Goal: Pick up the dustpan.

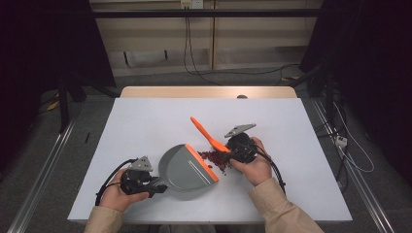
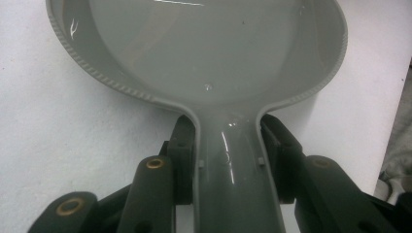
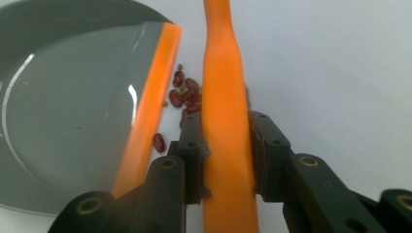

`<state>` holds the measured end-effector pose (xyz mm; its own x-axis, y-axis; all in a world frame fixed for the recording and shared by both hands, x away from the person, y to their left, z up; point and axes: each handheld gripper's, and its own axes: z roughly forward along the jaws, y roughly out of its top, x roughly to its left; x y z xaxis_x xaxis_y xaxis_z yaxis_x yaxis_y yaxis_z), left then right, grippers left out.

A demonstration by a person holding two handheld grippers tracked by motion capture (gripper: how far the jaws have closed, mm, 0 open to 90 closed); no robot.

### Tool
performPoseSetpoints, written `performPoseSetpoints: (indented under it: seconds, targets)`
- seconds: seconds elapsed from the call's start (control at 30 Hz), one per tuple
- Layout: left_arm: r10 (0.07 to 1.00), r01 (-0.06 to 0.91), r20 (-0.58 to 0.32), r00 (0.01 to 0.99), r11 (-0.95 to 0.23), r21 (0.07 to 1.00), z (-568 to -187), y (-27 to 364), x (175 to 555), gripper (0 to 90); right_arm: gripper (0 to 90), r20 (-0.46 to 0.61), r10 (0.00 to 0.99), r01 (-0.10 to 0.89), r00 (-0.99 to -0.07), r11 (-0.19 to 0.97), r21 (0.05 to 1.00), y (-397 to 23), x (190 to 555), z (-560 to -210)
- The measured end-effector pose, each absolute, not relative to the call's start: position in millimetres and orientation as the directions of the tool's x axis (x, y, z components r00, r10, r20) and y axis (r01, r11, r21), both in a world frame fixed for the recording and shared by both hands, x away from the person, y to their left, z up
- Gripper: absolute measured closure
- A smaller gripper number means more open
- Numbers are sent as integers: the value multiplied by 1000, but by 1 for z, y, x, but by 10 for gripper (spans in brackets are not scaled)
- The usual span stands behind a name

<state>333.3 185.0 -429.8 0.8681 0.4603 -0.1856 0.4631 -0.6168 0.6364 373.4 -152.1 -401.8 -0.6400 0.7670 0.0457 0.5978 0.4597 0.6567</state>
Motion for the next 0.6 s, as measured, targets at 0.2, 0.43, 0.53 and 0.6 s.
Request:
performPoseSetpoints:
  seconds: [0.2,0.43,0.53,0.6]
  targets:
    - [461,464,-187,868,-616,636,-430,183,334,630,699,55,761,594,-647,457,662,-146,373,-403]
    - [460,462,-185,868,-616,638,-430,183,334,630,700,93,753,601,-651,437,669,-145,372,-403]
    - [461,463,-185,868,-616,637,-430,183,334,630,701,116,745,603,-656,426,674,-143,372,-404]
    - [462,464,-185,868,-617,636,-430,183,334,630,701,115,742,600,-661,430,675,-141,372,-404]
